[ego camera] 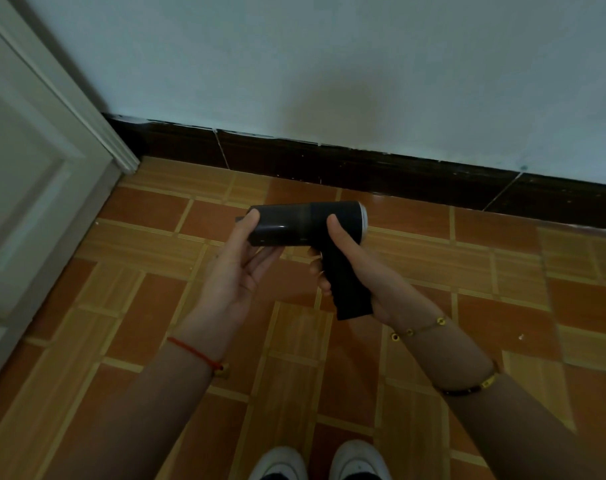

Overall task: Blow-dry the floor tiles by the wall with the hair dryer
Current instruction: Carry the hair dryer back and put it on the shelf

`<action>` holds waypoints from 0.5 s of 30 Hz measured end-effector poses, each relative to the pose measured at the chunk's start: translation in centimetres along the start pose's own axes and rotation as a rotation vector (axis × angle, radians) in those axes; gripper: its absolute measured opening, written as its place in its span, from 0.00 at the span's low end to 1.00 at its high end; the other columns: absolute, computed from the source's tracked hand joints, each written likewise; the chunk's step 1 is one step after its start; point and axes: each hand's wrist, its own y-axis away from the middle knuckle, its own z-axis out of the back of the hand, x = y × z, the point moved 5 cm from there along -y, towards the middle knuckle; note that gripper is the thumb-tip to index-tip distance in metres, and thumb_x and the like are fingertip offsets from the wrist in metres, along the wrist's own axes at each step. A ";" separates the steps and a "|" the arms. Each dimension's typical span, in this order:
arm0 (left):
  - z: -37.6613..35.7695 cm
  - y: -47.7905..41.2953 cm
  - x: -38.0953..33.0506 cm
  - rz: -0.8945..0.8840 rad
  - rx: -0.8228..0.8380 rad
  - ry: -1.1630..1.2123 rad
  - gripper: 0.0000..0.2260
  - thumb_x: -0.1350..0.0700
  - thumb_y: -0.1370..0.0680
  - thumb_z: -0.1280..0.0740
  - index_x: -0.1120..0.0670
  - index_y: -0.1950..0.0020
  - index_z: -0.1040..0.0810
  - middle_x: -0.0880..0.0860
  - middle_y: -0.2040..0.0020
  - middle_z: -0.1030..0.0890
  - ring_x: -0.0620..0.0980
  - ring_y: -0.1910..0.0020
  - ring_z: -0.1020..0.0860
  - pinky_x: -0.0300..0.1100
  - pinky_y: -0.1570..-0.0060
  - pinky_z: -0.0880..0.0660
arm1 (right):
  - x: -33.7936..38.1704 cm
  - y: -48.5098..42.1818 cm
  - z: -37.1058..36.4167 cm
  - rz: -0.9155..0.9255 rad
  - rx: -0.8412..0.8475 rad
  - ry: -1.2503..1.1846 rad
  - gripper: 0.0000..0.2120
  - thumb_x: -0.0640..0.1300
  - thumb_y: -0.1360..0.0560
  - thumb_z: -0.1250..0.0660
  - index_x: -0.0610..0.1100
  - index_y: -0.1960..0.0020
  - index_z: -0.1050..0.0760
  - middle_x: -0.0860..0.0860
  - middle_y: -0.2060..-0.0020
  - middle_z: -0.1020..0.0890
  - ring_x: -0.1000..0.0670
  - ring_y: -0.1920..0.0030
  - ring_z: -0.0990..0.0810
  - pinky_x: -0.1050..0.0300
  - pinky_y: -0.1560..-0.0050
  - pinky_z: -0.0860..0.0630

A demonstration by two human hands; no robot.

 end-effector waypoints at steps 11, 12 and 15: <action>0.7 -0.3 0.2 0.023 -0.008 0.022 0.13 0.53 0.22 0.31 0.57 0.40 0.23 0.56 0.49 0.14 0.52 0.46 0.15 0.44 0.42 0.20 | -0.4 -0.4 -0.4 -0.023 0.005 0.004 0.28 0.65 0.29 0.36 0.40 0.48 0.23 0.48 0.66 0.18 0.52 0.71 0.21 0.61 0.68 0.23; 0.7 -0.3 0.2 0.021 -0.001 0.021 0.14 0.53 0.22 0.31 0.57 0.39 0.23 0.56 0.50 0.13 0.52 0.46 0.15 0.43 0.43 0.19 | -0.4 -0.6 -0.3 -0.024 0.002 0.003 0.28 0.65 0.29 0.36 0.40 0.48 0.23 0.48 0.66 0.18 0.52 0.71 0.21 0.61 0.68 0.23; 0.6 -0.7 0.2 0.016 -0.003 0.014 0.13 0.53 0.22 0.32 0.56 0.40 0.23 0.53 0.52 0.13 0.50 0.47 0.15 0.43 0.44 0.19 | -0.4 -0.9 -0.3 -0.029 0.000 -0.001 0.27 0.65 0.27 0.36 0.40 0.49 0.23 0.47 0.67 0.18 0.52 0.71 0.21 0.61 0.68 0.23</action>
